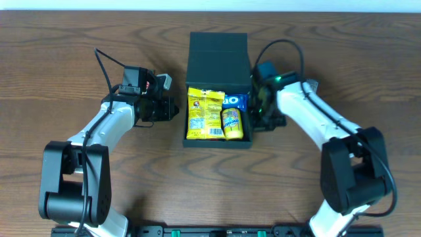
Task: Pack container
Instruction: 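Withdraw the right gripper from the box, then reach the right gripper to the small blue pack and grasp it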
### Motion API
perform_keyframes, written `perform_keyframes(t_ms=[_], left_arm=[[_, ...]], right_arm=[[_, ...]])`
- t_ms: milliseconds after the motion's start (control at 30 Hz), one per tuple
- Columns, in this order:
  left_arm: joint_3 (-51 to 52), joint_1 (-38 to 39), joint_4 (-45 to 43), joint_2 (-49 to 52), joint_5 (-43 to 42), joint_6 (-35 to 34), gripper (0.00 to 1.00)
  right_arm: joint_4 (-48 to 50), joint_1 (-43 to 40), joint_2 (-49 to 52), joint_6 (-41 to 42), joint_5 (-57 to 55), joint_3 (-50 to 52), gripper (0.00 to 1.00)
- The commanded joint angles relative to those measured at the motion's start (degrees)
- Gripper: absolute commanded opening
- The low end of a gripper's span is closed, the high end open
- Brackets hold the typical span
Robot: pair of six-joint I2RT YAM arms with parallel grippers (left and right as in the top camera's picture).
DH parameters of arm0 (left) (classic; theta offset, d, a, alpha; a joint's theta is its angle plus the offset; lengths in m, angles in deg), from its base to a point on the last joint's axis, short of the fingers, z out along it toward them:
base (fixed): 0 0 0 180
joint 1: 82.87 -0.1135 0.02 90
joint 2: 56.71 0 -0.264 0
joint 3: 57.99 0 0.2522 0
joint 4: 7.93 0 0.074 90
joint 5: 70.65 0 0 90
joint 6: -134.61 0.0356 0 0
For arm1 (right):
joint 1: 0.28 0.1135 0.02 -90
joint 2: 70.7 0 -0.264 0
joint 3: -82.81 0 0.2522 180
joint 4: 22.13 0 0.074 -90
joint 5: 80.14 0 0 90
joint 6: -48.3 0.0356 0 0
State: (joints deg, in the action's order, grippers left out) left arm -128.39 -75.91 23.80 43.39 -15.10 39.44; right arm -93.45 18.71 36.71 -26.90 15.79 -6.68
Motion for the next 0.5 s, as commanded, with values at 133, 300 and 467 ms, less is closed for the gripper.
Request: perform_keyframes(t_ms=[133, 300, 467], left_arm=[[-0.52, 0.09, 0.46, 0.39, 0.35, 0.17, 0.05], [-0.52, 0.28, 2.89, 0.39, 0.35, -0.24, 0.05], [-0.52, 0.94, 4.72, 0.39, 0.33, -0.83, 0.06]], right_arm=[[5.11, -11.58, -0.92, 1.75, -13.20, -5.16, 0.02], [10.95, -20.55, -0.90, 6.43, -15.30, -5.16, 0.02], [14.34, -25.09, -0.90, 6.47, -14.23, -5.16, 0.02]])
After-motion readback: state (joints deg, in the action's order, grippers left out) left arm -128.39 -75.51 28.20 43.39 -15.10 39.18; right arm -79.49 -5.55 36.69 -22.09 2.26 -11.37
